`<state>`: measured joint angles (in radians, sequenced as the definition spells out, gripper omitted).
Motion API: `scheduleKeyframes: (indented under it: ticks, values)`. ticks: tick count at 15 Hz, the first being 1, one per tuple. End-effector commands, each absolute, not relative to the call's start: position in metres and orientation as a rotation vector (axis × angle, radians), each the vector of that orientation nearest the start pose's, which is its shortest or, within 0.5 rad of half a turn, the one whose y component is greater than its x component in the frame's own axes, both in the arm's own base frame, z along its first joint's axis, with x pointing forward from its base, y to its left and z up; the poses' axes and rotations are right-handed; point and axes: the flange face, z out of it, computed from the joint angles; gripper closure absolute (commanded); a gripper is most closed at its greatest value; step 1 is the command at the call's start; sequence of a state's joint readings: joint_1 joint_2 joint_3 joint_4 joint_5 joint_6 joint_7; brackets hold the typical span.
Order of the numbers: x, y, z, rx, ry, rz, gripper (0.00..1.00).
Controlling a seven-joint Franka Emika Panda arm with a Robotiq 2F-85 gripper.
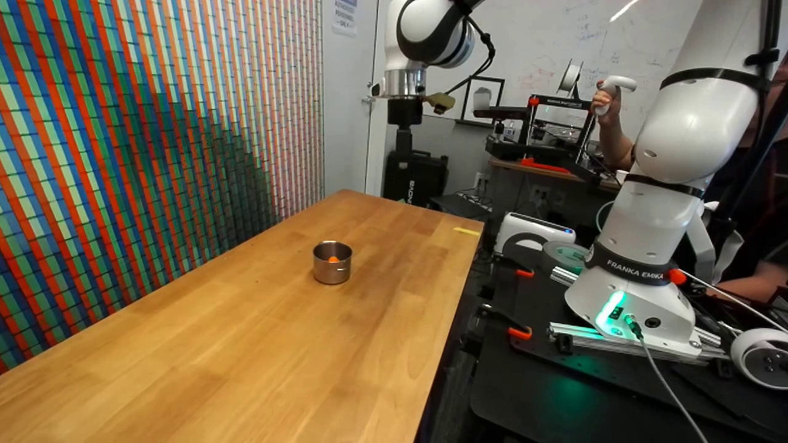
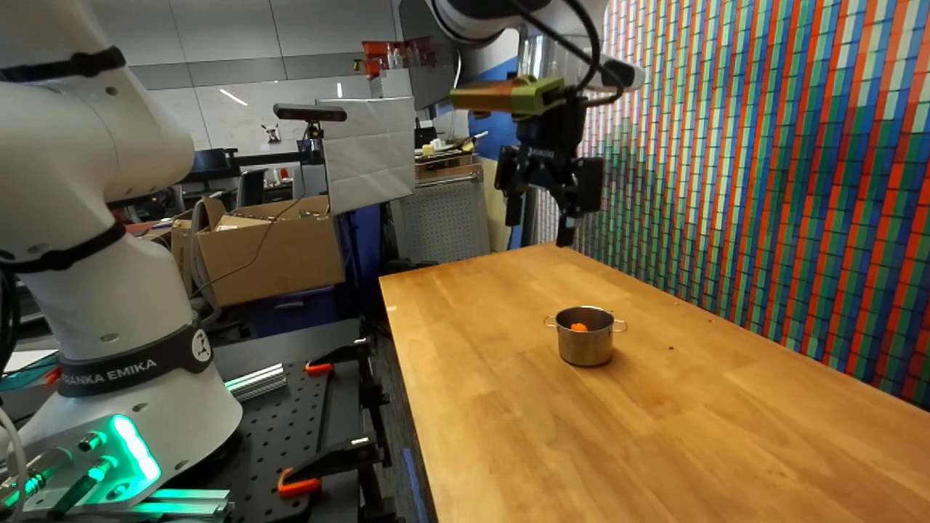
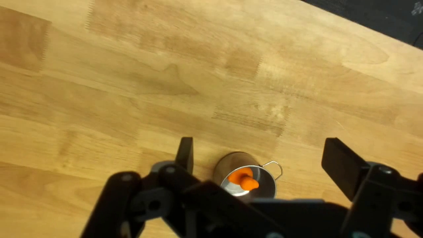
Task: Put the rubber duck in the pot
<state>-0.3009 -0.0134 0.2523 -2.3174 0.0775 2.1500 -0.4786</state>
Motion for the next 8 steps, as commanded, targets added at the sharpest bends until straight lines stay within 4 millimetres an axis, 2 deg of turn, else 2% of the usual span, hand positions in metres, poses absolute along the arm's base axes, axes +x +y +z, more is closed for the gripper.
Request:
scheduleKeyframes:
  ticks: [1, 2, 3, 8]
  values:
    - [0.496, -0.0224, 0.3641, -2.989, -0.578, 0.37, 0.0]
    - [0.4968, -0.0231, 0.3651, -2.981, -0.569, 0.414, 0.0]
    - [0.4903, -0.0214, 0.358, -2.978, -0.585, 0.334, 0.0]
    - [0.4916, -0.0221, 0.3596, -2.968, -0.576, 0.384, 0.0]
